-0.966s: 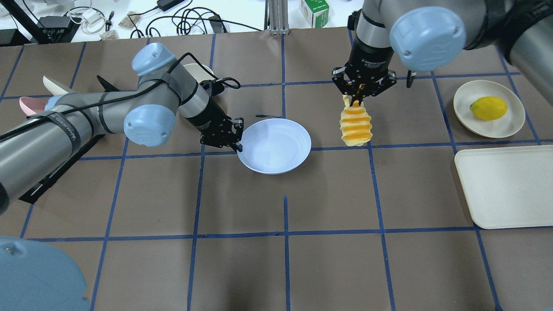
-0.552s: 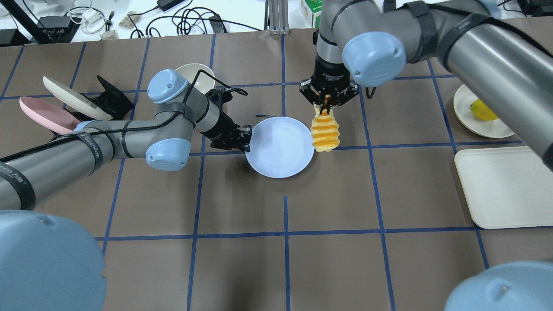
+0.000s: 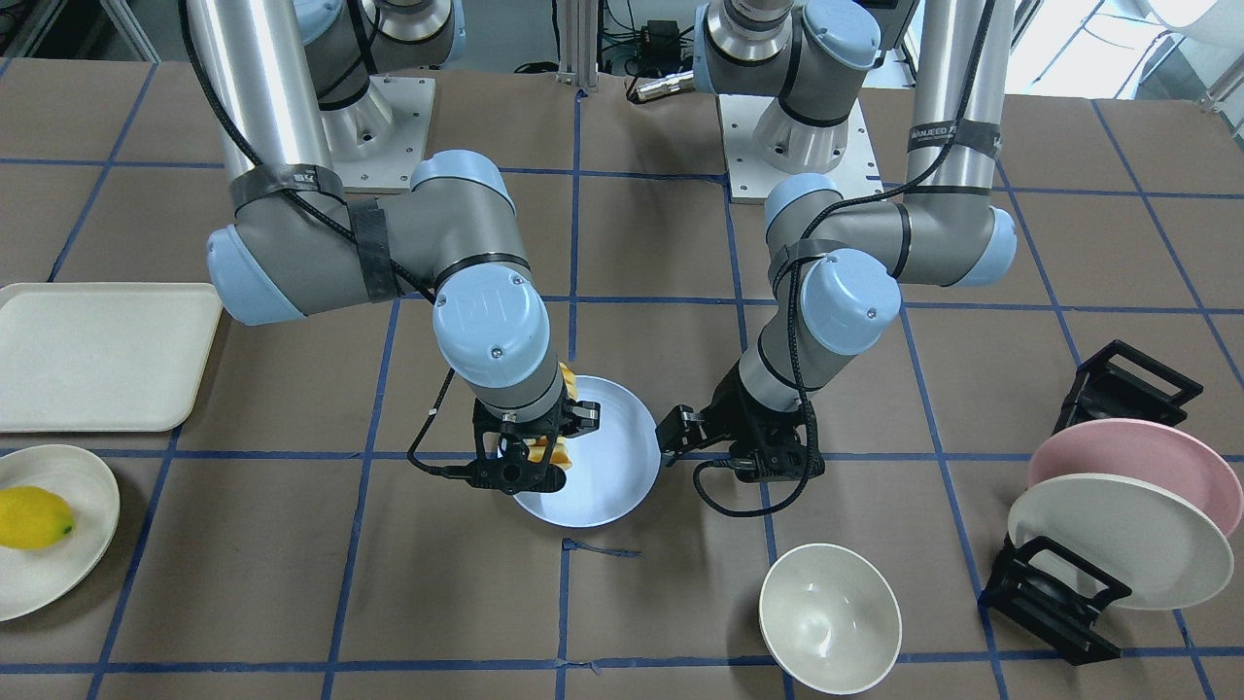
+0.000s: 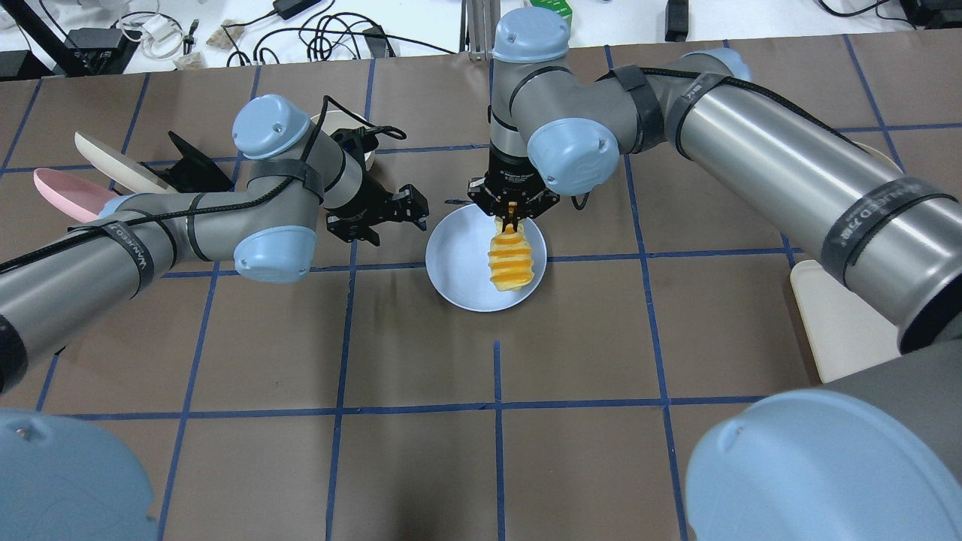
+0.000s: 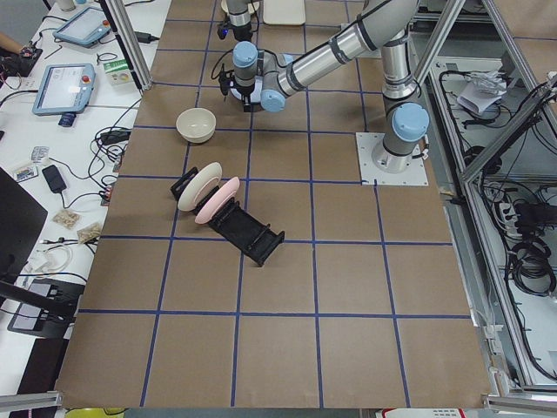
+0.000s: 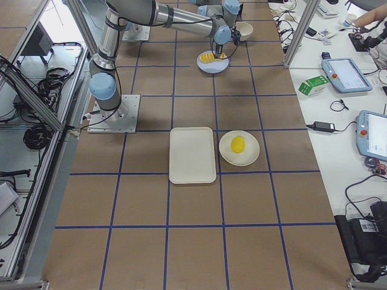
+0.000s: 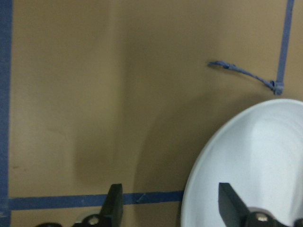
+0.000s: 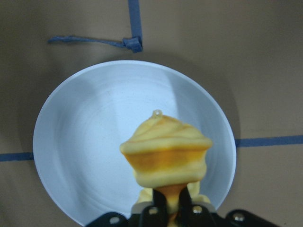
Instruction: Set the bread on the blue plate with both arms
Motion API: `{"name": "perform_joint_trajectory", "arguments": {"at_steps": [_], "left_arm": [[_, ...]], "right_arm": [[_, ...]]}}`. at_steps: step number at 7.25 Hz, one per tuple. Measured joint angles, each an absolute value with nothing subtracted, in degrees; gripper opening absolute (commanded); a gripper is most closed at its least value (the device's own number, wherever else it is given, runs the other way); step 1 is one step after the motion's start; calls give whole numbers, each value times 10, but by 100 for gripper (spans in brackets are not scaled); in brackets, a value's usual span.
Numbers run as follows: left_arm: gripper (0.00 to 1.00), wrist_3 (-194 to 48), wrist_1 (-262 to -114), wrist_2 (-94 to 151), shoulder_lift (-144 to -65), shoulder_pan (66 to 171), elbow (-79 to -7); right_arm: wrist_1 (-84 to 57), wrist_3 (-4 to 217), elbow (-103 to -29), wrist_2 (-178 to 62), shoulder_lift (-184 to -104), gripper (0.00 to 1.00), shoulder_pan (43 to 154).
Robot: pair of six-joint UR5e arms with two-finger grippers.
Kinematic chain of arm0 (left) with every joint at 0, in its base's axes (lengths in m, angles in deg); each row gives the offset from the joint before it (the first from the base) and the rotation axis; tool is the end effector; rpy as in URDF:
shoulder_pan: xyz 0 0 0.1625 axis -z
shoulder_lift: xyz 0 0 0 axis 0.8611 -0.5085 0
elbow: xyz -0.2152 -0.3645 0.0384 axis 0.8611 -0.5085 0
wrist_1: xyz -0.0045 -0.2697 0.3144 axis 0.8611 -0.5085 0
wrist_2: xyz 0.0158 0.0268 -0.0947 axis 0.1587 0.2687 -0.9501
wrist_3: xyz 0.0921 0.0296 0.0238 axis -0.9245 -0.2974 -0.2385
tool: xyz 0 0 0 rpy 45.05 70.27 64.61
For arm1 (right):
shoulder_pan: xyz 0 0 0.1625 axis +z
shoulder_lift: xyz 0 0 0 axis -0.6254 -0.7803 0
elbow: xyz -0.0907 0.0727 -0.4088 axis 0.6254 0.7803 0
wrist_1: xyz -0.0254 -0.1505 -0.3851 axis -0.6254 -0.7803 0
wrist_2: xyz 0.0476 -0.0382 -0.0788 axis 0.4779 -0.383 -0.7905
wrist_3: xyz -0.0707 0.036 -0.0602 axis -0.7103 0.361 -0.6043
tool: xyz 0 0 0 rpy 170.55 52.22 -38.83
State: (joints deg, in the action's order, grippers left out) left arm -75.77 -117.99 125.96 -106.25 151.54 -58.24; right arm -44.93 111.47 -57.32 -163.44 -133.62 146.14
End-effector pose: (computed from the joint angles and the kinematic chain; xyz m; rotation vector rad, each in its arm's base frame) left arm -0.1781 -0.5680 0.2316 0.2303 -2.8783 0.0999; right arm 0.3369 -0.5861 0.2558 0.1206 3.0503 0.2286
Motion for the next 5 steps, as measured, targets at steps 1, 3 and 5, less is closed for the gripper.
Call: {"name": "perform_joint_trajectory", "arguments": {"at_steps": [1, 3, 5], "left_arm": [[100, -756, -1254, 1281, -1038, 1513, -547], [100, -757, -1454, 1332, -994, 1513, -443], [100, -759, -1580, 1369, -953, 1518, -384]], "right_arm": [[-451, 1116, -575, -1631, -1327, 74, 1466], [-472, 1117, -578, -1629, -1314, 100, 1470], [-481, 1117, -579, -1628, -1310, 100, 1472]]}}
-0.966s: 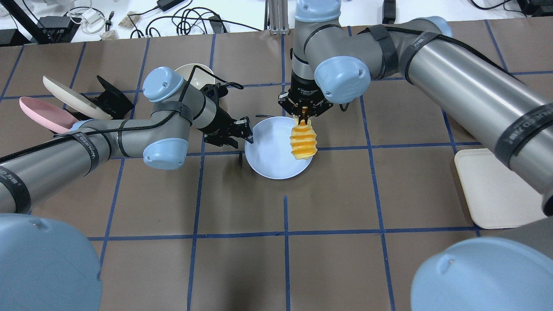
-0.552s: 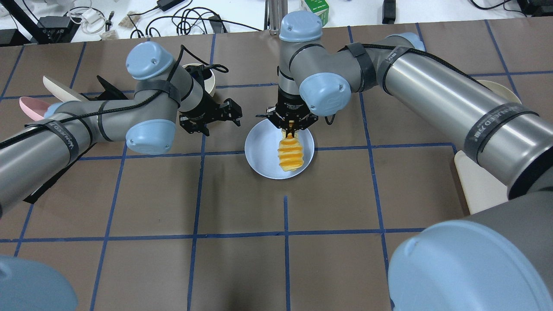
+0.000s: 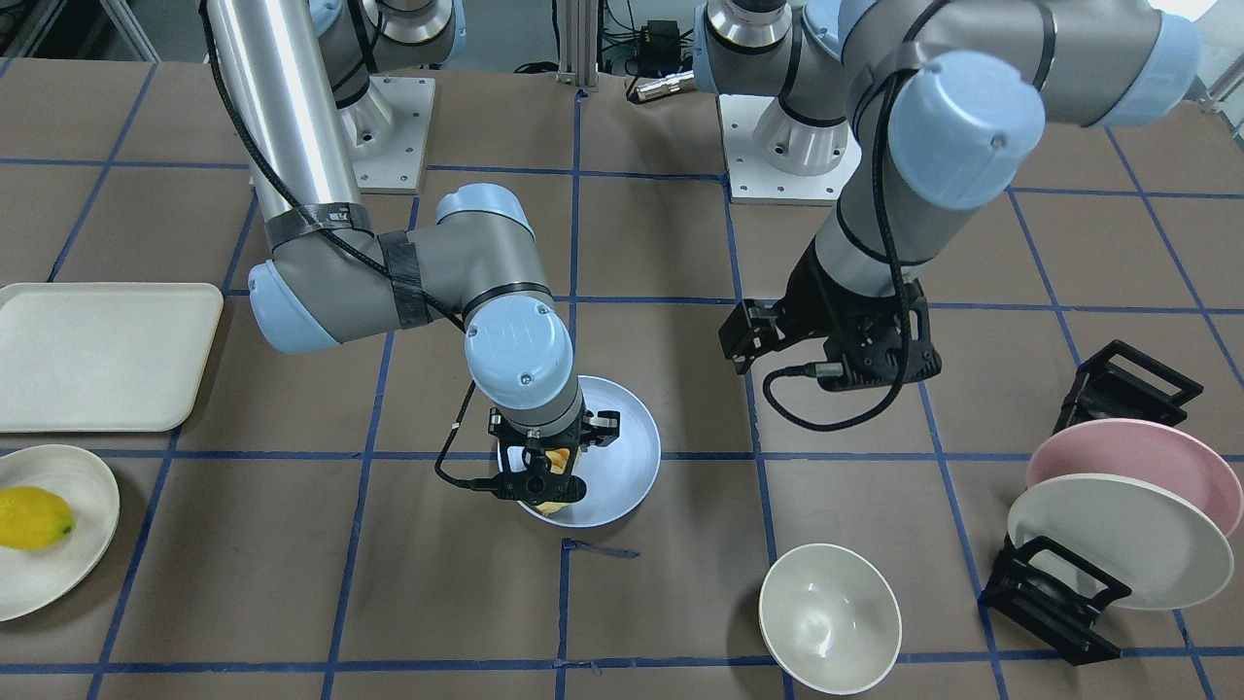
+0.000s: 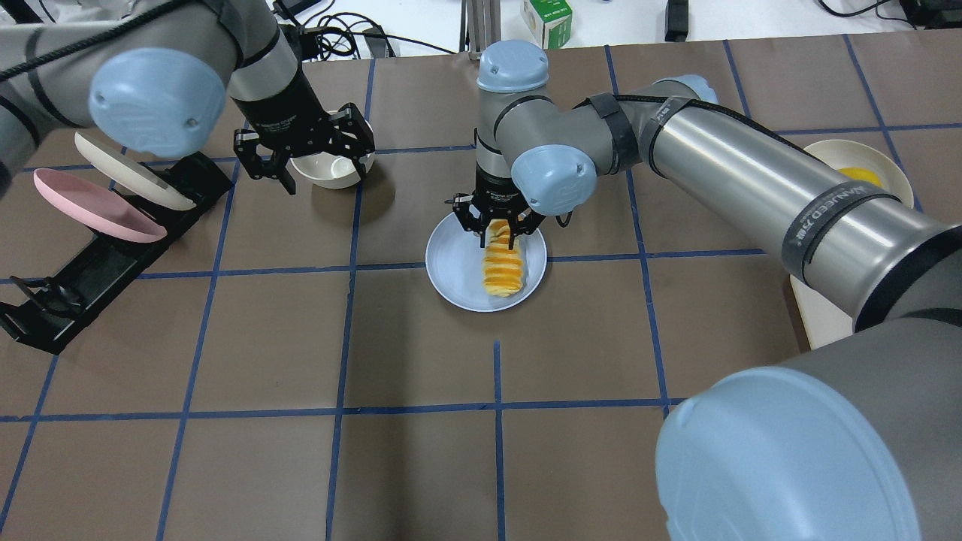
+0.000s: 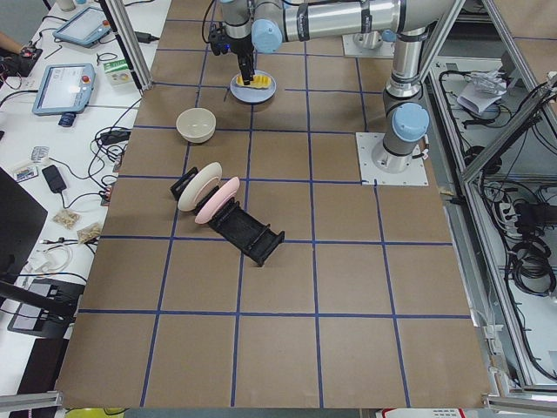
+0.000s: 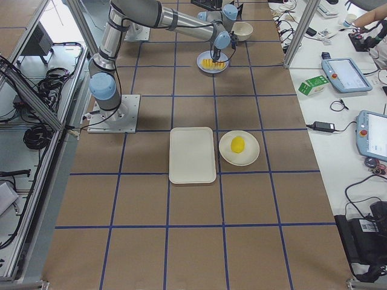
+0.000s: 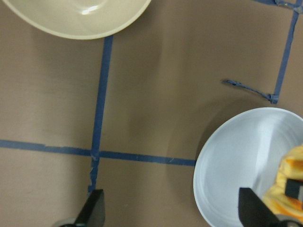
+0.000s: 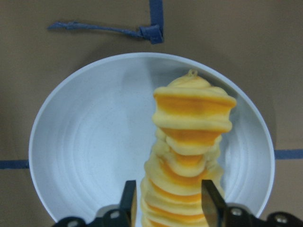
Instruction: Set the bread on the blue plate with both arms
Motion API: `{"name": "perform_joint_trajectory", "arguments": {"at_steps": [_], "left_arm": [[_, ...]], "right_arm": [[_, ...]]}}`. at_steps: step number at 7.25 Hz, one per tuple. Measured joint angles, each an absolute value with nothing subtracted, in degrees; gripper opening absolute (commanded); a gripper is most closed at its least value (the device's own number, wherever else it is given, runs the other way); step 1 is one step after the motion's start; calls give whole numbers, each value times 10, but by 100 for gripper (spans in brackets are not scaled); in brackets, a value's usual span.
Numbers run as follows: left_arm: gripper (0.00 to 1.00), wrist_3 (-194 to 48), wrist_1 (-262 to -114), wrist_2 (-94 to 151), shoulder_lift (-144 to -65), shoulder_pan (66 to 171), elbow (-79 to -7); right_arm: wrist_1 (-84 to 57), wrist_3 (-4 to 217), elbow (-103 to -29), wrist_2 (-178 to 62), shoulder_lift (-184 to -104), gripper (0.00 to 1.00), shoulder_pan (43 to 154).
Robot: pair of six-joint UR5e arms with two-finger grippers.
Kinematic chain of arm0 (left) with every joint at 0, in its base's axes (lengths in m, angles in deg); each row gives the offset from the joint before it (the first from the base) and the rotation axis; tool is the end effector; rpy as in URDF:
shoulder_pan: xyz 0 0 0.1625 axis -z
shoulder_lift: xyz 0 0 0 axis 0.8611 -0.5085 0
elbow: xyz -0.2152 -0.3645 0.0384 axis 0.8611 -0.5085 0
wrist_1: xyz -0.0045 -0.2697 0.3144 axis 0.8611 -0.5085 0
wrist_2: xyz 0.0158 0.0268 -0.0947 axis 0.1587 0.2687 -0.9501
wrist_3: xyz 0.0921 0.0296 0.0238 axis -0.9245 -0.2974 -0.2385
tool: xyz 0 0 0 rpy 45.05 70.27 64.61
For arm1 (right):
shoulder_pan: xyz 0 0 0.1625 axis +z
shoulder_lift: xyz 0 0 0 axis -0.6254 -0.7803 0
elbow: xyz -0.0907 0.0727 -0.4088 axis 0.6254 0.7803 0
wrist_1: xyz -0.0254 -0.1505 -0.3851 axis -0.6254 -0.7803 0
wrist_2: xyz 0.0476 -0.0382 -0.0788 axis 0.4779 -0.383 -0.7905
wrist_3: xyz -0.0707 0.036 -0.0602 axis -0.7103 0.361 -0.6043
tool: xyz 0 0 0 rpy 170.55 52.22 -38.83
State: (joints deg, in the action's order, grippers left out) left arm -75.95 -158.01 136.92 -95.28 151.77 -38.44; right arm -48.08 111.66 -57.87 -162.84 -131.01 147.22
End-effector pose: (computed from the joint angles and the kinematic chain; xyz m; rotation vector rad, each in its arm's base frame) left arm -0.1610 -0.5537 0.4272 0.2571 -3.0861 -0.1047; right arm 0.3511 -0.5858 0.2263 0.0976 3.0426 0.2350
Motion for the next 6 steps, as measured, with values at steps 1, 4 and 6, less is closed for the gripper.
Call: {"name": "perform_joint_trajectory", "arguments": {"at_steps": [1, 4, 6], "left_arm": [[100, -761, -1622, 1375, -925, 1518, -376], [100, -765, -1651, 1377, -878, 1518, -376], [100, -767, -1653, 1377, -867, 1518, -381]], "right_arm": [[-481, 1117, -577, -1628, -1312, 100, 1472], [-433, 1100, -572, -1644, -1369, 100, 1442], [-342, 1044, -575, -1659, -1454, 100, 1370]]}}
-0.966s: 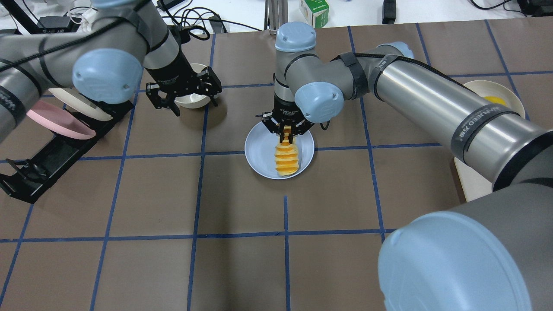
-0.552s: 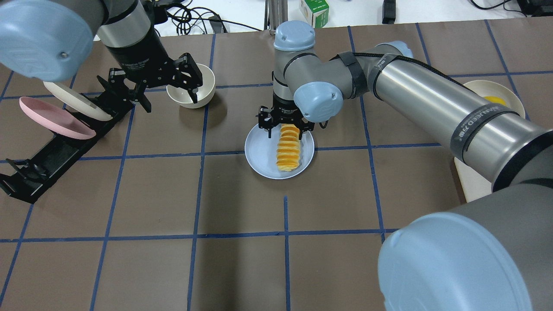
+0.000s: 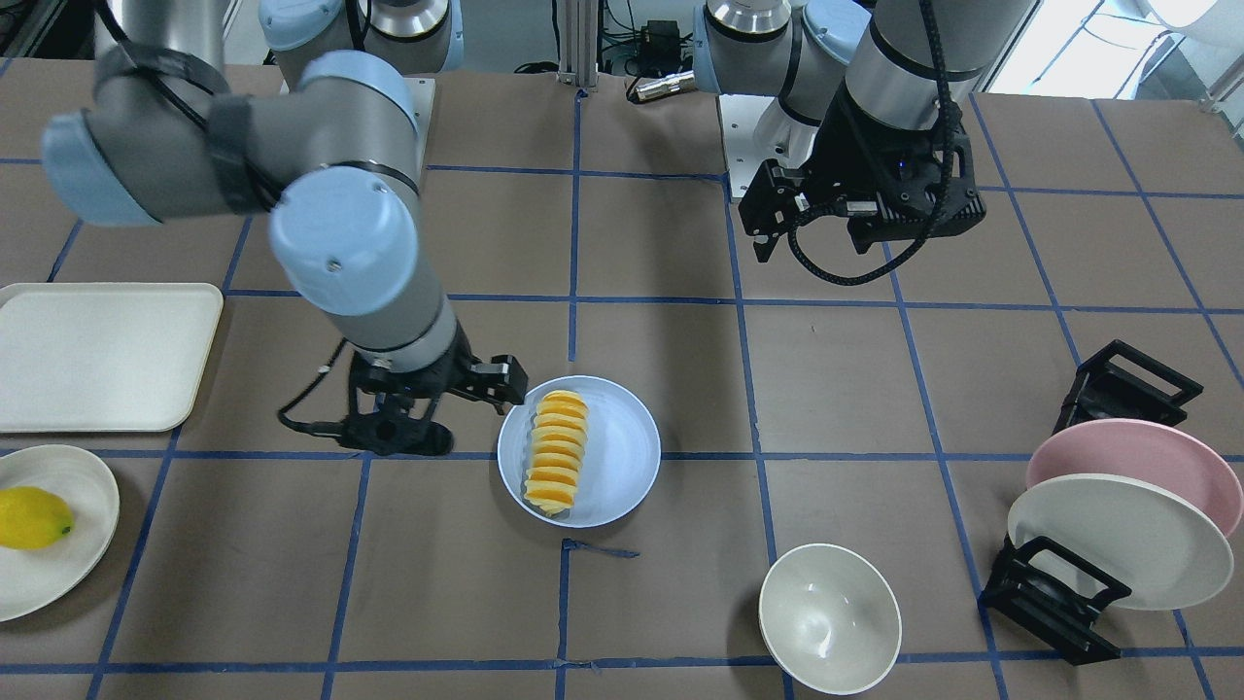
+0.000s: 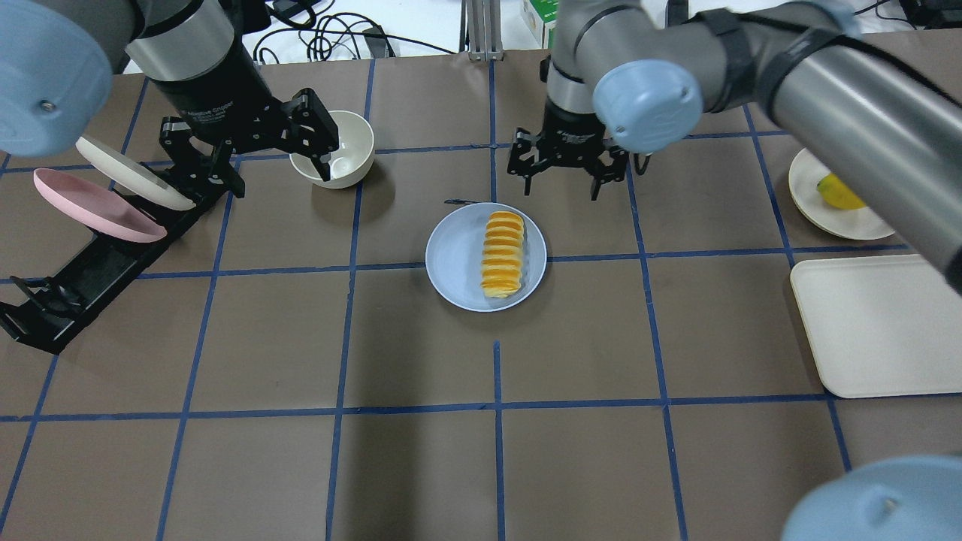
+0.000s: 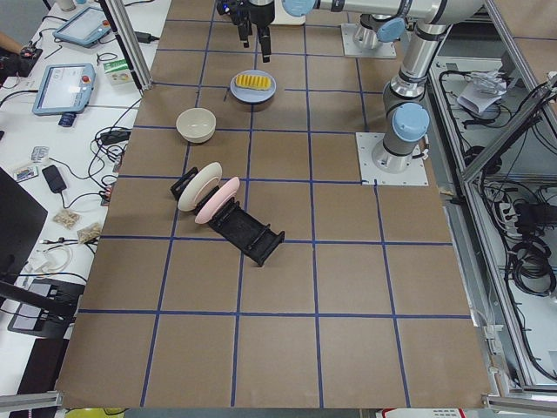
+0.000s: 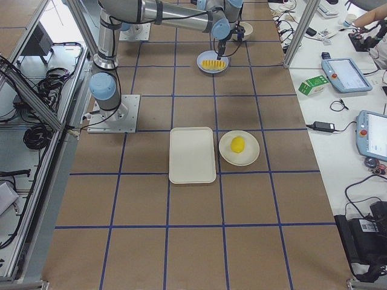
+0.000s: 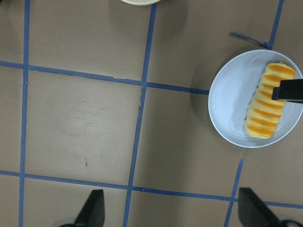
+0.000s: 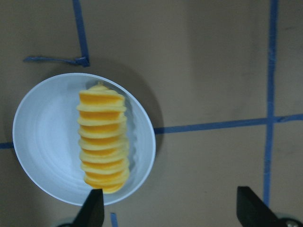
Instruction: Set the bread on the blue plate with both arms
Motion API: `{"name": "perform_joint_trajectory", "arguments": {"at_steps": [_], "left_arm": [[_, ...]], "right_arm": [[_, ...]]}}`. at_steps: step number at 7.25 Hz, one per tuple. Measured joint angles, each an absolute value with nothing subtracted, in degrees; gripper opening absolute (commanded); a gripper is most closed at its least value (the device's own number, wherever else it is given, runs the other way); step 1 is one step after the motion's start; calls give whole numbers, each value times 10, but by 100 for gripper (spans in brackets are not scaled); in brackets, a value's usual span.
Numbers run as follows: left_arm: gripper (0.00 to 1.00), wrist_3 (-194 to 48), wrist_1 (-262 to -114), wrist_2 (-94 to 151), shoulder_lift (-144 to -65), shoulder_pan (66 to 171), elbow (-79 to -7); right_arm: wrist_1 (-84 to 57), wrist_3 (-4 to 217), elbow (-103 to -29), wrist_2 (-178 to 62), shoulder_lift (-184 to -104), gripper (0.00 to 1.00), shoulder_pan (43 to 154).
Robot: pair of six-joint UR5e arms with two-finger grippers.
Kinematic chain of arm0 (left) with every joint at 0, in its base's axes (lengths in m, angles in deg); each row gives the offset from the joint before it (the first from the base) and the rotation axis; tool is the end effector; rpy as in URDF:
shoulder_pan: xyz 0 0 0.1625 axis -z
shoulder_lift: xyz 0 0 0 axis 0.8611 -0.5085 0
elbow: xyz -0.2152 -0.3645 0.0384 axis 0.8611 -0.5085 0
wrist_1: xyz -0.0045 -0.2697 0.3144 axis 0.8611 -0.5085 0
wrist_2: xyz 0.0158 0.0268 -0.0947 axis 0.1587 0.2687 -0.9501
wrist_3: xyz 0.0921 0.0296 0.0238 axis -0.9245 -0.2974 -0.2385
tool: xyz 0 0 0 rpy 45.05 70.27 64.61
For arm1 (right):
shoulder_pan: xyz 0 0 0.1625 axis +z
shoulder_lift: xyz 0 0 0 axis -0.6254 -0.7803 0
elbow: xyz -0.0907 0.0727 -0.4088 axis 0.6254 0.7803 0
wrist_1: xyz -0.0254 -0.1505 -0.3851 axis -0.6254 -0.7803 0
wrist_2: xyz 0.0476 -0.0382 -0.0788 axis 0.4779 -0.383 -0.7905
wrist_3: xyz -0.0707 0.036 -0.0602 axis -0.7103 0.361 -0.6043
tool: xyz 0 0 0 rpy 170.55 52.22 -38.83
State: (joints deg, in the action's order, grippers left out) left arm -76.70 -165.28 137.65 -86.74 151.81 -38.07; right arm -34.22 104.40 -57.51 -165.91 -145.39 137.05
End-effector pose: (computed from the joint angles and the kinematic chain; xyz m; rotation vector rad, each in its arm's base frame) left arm -0.1578 -0.4964 0.4976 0.2351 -3.0980 -0.0581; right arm 0.2283 -0.5810 0.3679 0.1709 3.0706 0.1744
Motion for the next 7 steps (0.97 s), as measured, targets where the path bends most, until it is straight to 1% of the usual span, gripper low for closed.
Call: {"name": "perform_joint_trajectory", "arguments": {"at_steps": [2, 3, 7], "left_arm": [[100, -768, -1655, 1377, -862, 1518, -388], [100, -768, -1655, 1377, -860, 1518, -393], [100, -768, -1654, 1377, -853, 1518, -399]], "right_arm": [[-250, 1012, -582, -1681, -1539, 100, 1313], [-223, 1009, -582, -1702, -1565, 100, 1303], [-200, 1007, -594, -1718, -1610, 100, 1298]]}}
